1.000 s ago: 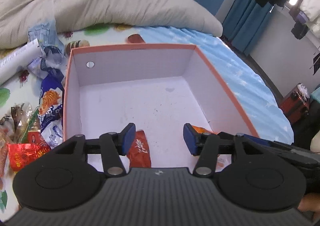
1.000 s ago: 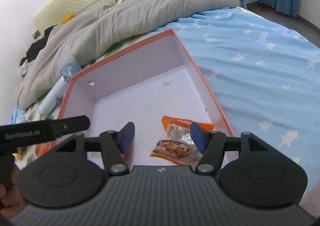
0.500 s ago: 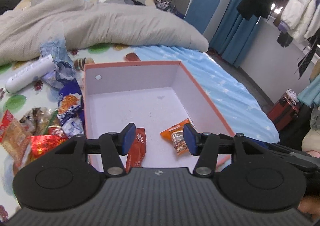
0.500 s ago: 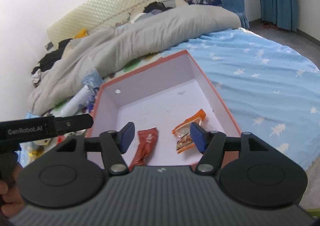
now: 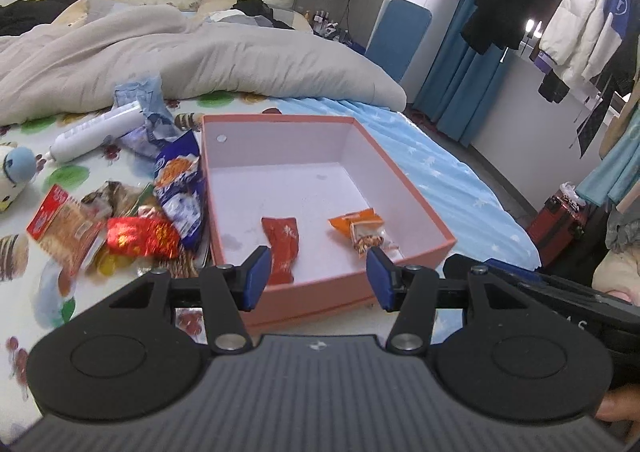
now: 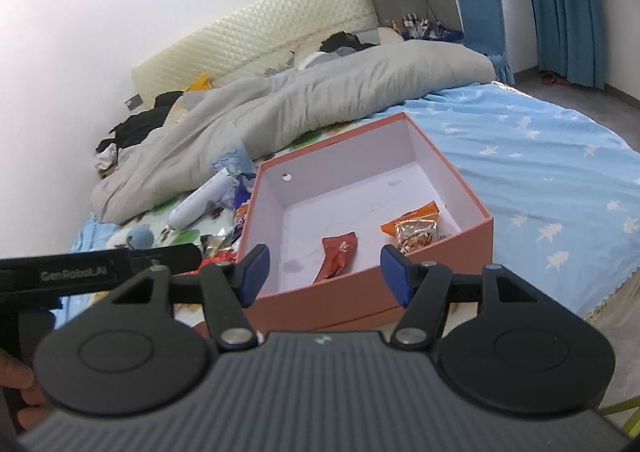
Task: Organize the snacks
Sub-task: 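Raise both tools away from the box back toward the snack pile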
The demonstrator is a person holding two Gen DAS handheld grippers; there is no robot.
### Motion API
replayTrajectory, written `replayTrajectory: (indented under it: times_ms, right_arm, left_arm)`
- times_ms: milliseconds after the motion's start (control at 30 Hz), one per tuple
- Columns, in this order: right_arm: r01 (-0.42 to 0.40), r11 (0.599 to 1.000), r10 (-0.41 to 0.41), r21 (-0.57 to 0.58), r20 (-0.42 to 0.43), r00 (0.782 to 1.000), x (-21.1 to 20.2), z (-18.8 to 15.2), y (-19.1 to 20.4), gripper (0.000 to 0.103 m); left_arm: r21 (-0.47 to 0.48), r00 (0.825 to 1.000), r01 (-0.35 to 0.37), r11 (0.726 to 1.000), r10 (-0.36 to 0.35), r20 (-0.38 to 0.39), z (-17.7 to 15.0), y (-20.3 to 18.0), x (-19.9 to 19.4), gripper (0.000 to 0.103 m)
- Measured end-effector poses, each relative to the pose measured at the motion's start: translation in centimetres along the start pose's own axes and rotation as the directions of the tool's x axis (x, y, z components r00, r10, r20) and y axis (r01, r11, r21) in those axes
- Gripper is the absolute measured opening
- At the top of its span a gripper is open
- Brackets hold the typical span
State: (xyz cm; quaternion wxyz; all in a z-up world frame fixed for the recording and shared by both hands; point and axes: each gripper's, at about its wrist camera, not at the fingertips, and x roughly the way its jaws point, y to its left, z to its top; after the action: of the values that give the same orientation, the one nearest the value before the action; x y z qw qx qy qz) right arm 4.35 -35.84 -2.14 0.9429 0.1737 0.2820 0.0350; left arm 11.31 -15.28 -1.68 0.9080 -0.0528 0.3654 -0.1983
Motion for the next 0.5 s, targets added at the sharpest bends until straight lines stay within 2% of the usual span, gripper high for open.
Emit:
replayTrajectory:
  times_ms: [200,500]
  right_arm:
    - [-0.006,1.000,0.006,0.000,0.009,1.000,-1.0,-1.2,0.3,0.064]
    - [-0.006,1.000,0.007,-0.031,0.016,1.000,-0.2,-2.1,1.1,0.064]
  left_arm:
    - [0.015,1.000,-0.019,1.000,0.019,0.007,-1.4,0.6,-2.5,0.059]
    - [-0.007,0.999,-0.040,0.999,0.040,0.019,-2.4,2.1,-3.4,0.059]
